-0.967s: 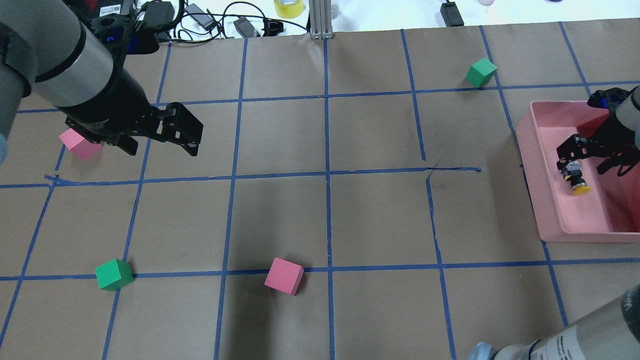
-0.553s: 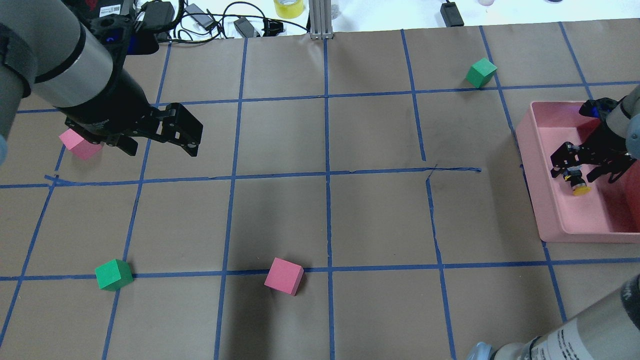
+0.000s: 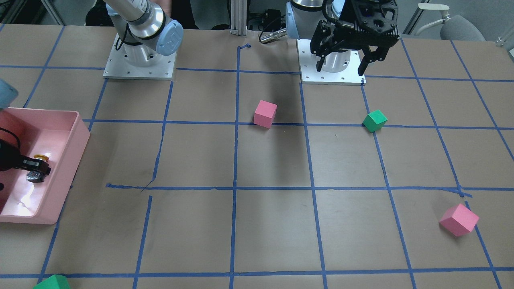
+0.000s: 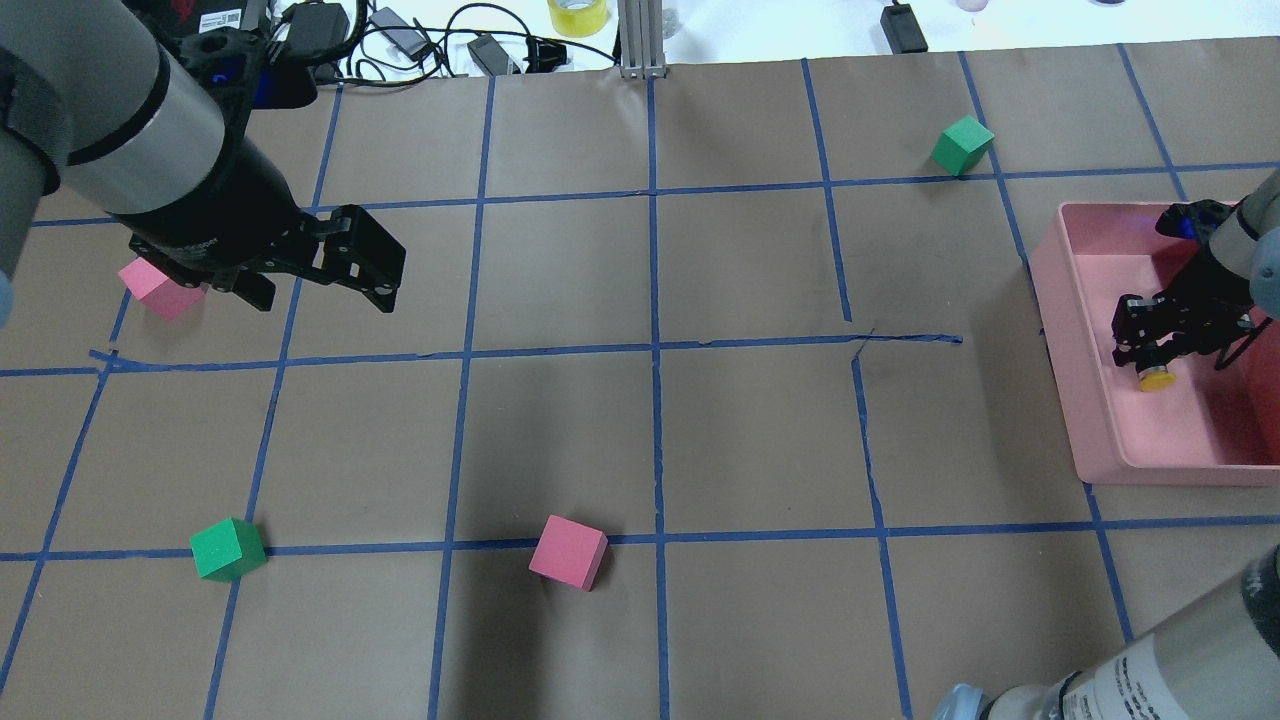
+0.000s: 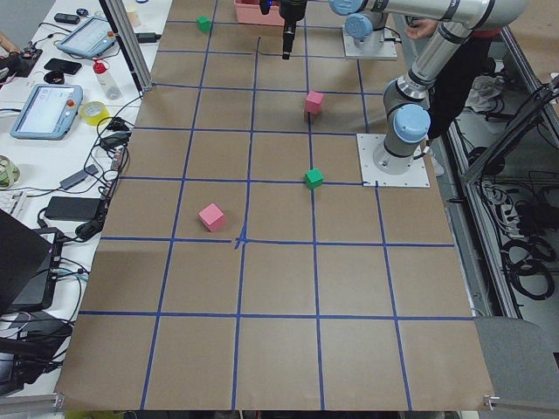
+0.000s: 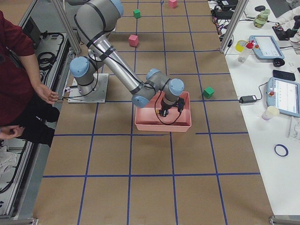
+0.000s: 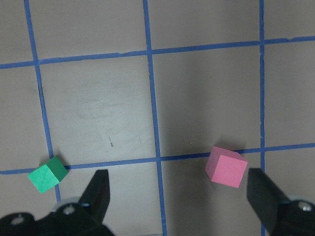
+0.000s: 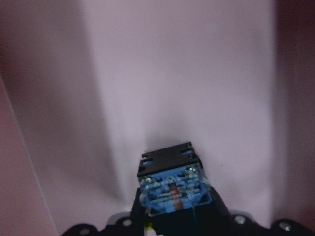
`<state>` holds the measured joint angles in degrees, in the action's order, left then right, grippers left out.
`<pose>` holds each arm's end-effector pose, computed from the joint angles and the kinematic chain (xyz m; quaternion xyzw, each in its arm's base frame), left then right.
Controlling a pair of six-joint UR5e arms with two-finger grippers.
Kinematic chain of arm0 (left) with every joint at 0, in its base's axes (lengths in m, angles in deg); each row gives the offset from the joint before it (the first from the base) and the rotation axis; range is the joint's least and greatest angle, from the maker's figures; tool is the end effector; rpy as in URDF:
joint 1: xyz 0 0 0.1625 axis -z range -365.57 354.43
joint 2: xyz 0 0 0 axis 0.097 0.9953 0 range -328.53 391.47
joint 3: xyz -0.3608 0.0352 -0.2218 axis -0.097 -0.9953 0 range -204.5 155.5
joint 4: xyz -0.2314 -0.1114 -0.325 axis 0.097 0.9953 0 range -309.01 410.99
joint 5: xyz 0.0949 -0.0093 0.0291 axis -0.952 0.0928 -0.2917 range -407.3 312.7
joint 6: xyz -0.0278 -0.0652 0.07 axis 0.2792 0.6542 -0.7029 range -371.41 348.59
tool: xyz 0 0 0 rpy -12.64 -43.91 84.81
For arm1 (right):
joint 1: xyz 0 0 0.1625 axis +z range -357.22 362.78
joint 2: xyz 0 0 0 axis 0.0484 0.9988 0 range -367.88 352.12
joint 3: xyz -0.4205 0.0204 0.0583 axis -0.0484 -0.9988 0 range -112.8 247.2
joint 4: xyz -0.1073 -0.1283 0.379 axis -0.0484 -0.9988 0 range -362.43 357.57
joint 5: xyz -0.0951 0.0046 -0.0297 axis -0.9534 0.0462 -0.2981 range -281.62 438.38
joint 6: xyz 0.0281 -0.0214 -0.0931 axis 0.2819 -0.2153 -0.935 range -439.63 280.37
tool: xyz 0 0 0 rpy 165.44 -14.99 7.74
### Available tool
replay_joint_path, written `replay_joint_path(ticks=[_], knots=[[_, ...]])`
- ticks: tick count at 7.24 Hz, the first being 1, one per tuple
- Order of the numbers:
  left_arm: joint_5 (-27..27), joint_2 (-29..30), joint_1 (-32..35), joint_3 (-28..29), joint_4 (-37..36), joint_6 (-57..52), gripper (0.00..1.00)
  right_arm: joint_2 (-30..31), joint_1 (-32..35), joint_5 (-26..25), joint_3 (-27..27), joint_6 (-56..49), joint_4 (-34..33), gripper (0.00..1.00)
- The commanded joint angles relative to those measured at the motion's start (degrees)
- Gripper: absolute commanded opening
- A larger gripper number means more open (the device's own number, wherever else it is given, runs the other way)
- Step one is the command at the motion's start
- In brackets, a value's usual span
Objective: Align button upright
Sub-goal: 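Close the right gripper on the button's black body and lift it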
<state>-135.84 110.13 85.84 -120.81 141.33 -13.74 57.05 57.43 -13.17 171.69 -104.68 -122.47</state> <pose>-0.1460 -0.4112 0.5225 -0.0331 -0.9985 0.0410 0.0124 -0.2199 -0.5359 0.1831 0.0883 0.9925 0.0785 0.0300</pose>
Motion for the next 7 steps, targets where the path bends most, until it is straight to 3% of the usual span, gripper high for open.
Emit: replay_joint_path(ticks=[1,4,7], knots=[[0.0,0.3,-0.1,0.1,-0.2,-0.2,1.0,2.1,0.4,-1.8,-1.0,0.8,0.8,0.0],[0.0,0.6,-0.1,0.0,-0.2,-0.1,1.0,9.2,2.9,-3.3,-2.8,4.3,7.0,0.0],[0.0,0.6,-0.1,0.0,-0.2,-0.1,1.0,11.6,9.1,-3.0,-13.1,4.5,17.5,0.0]])
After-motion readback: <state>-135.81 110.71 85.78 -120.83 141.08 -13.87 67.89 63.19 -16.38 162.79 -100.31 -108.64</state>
